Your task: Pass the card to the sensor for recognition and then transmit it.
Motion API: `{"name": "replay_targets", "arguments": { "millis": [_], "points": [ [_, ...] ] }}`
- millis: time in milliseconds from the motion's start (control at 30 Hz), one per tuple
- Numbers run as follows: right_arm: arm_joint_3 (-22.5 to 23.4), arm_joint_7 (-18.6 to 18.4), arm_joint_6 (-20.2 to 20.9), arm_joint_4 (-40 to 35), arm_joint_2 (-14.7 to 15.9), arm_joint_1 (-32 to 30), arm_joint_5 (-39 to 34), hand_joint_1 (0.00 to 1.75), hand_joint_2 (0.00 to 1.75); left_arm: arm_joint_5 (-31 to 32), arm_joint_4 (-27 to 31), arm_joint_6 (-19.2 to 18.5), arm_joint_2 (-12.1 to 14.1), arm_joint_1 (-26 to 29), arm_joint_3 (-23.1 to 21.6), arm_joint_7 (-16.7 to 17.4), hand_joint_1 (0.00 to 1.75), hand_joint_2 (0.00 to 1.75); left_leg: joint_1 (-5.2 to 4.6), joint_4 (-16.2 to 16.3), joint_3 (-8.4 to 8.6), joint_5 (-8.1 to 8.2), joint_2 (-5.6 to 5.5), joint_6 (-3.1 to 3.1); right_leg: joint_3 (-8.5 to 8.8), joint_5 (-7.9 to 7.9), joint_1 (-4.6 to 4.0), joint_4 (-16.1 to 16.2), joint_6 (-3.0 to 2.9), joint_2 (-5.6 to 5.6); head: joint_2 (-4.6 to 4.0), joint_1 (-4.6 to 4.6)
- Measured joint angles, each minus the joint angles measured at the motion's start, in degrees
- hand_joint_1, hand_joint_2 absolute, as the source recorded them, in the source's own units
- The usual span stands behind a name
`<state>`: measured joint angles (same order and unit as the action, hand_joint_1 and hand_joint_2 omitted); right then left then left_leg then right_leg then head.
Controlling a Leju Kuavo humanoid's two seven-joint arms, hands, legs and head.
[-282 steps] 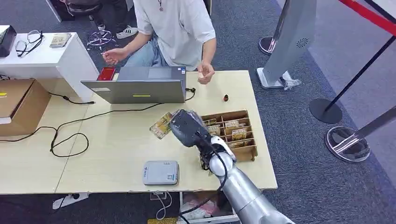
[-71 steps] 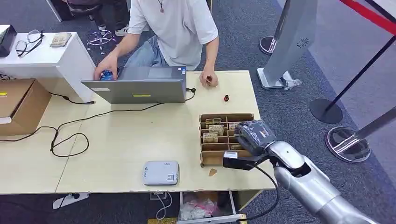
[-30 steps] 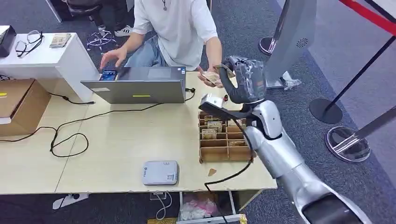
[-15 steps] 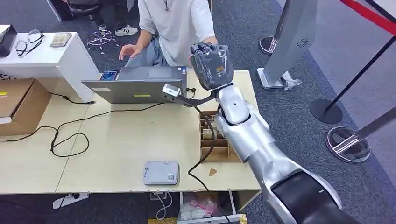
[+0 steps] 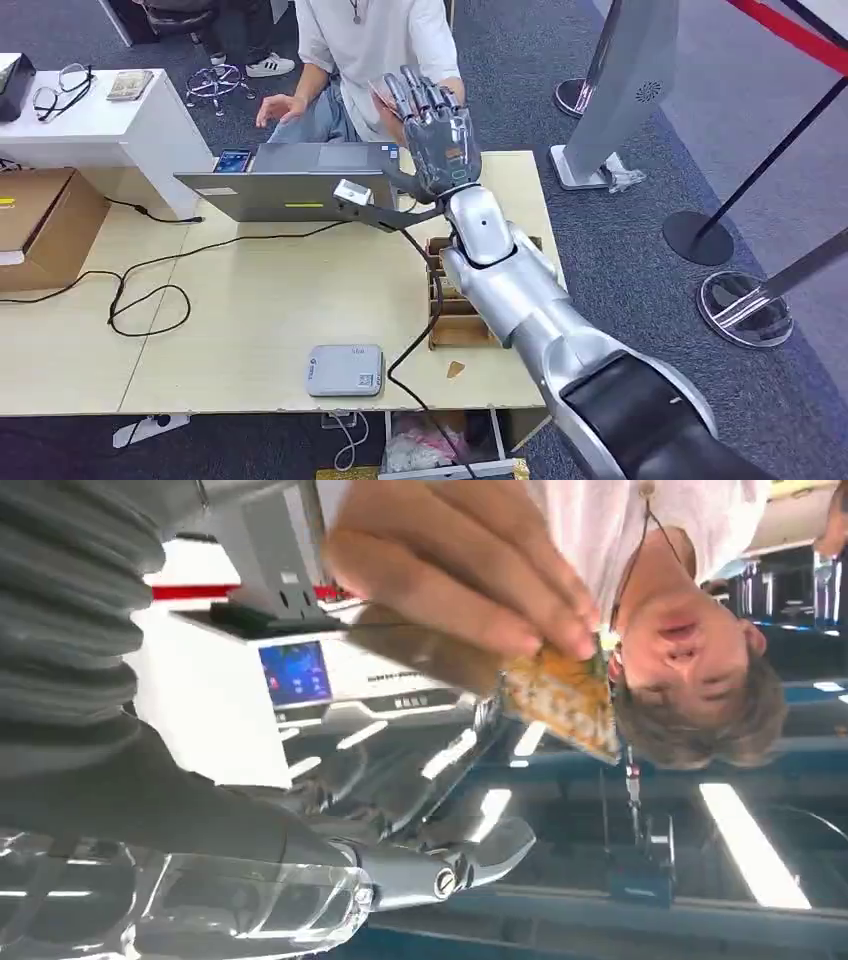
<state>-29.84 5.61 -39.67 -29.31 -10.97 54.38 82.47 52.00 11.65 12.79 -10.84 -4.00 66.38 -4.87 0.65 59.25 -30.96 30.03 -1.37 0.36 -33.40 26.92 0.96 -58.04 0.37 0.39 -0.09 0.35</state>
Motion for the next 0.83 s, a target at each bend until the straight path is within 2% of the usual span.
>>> {"name": "replay_targets", "arguments": {
  "millis": [133,233,300,367,400,433,567,667,833],
  "points": [
    [1.14,3.49,-0.11,-2.17,-0.02,-0.71,-2.96,0.00,0.00,-0.28,0.00,0.44,0.00,0.01,0.02,0.02,0.00,0.00,0.00,0.00,0.01,0.00,0.00,0.00,0.00,0.00,0.00,0.00,0.00,0.00,0.00,0.02],
    [2.89,7.40,-0.22,-4.86,-0.02,-1.98,-6.64,0.00,0.00,-0.48,0.00,0.55,-0.02,0.00,0.07,0.02,0.00,0.00,0.00,0.00,0.00,0.00,0.00,0.00,0.00,0.00,0.00,0.00,0.00,0.00,0.00,0.00],
    [4.40,11.44,0.05,-5.64,-0.18,-2.75,-11.99,0.00,0.00,-0.72,0.00,0.59,-0.07,0.00,0.18,0.00,0.00,0.00,0.00,0.00,0.01,0.00,0.00,0.00,0.00,0.00,0.00,0.01,0.00,0.00,0.00,0.00],
    [5.36,15.14,2.19,-6.01,-0.22,-3.69,-18.86,0.00,0.00,-1.01,0.00,0.61,-0.11,-0.01,0.48,0.00,0.00,0.00,0.00,0.00,0.01,0.00,0.00,0.00,0.00,0.00,0.00,0.01,0.00,0.00,0.00,0.00],
    [5.55,15.85,3.47,-6.47,-0.20,-4.39,-21.97,0.00,0.00,-1.11,0.00,0.61,-0.13,0.00,0.63,0.02,0.00,0.00,0.00,0.00,0.02,0.00,0.00,0.00,0.00,0.00,0.00,0.02,0.00,0.00,0.00,0.02],
    [5.57,16.18,5.63,-7.09,-0.15,-5.19,-25.02,0.00,0.00,-1.16,0.00,0.59,-0.15,0.02,0.74,0.00,0.00,0.00,0.00,0.00,0.02,0.00,0.01,0.00,0.00,0.00,0.00,0.02,0.00,0.01,0.00,0.00],
    [4.27,16.18,18.97,-12.97,1.57,-9.76,-38.02,0.00,0.00,-1.55,0.00,0.39,-0.17,0.07,1.07,0.00,0.00,0.00,0.00,0.00,0.02,0.00,0.00,0.00,0.00,0.00,0.00,0.02,0.00,-0.01,0.00,0.00],
    [2.23,17.11,26.58,-18.72,3.56,-13.94,-47.57,0.00,0.00,-1.83,0.00,0.24,-0.17,0.11,1.33,0.00,0.00,0.00,0.00,0.00,0.01,0.03,0.00,0.03,-0.01,0.01,0.00,0.03,0.00,0.00,0.00,0.00],
    [0.48,20.84,36.22,-27.00,5.33,-21.19,-64.21,0.00,0.00,-2.30,0.00,-0.20,-0.17,0.13,1.99,-0.07,0.00,0.00,0.01,-0.01,0.01,0.07,0.00,0.03,-0.02,0.04,-0.01,0.05,0.01,0.00,0.00,0.00]
  ]
}}
